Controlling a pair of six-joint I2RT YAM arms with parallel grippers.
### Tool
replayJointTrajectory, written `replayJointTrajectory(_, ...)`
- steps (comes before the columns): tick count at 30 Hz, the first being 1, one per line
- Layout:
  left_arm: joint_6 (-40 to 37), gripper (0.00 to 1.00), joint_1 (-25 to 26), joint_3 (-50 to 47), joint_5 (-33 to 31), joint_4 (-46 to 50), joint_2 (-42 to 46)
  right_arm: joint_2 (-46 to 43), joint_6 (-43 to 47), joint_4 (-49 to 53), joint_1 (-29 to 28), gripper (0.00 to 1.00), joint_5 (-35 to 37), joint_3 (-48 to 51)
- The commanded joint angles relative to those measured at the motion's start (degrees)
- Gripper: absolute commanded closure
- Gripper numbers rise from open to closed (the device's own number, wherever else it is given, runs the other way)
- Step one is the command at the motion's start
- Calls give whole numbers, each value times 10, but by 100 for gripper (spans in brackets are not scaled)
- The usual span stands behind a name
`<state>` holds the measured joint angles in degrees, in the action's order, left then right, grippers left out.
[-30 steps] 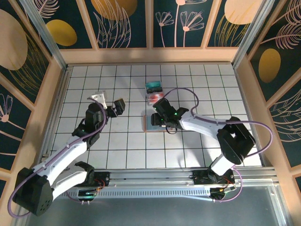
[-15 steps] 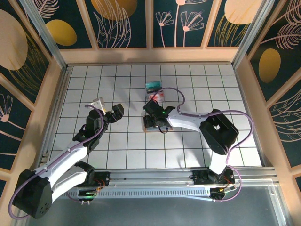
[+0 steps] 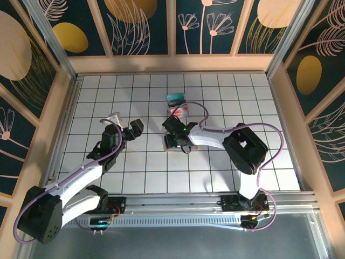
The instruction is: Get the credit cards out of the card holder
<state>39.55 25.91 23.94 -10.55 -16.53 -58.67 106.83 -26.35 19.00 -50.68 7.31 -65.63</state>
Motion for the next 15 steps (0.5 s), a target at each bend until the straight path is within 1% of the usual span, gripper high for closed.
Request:
replayJointTrajectory(1, 4, 1, -2, 8, 5, -18, -1, 14, 14, 3, 0, 42, -27, -6)
replayJointTrajectory(7, -1, 1, -2, 9, 0, -10, 6, 2, 35, -7, 0, 49, -61, 5)
replayJointTrajectory(8, 0, 1, -2, 8, 0, -10, 8, -3, 40, -12, -1, 50, -84, 9)
replayJointTrajectory(11, -1, 1, -2, 7, -1, -10, 14, -17, 48, -20, -1, 54, -114, 18)
replayJointTrajectory(14, -3, 1, -2, 8, 1, -8, 17, -29, 49, -14, -2, 55, -109, 22)
replayJointTrajectory(15, -5, 1, -2, 8, 1, -8, 17, -32, 48, -6, -2, 53, -97, 20)
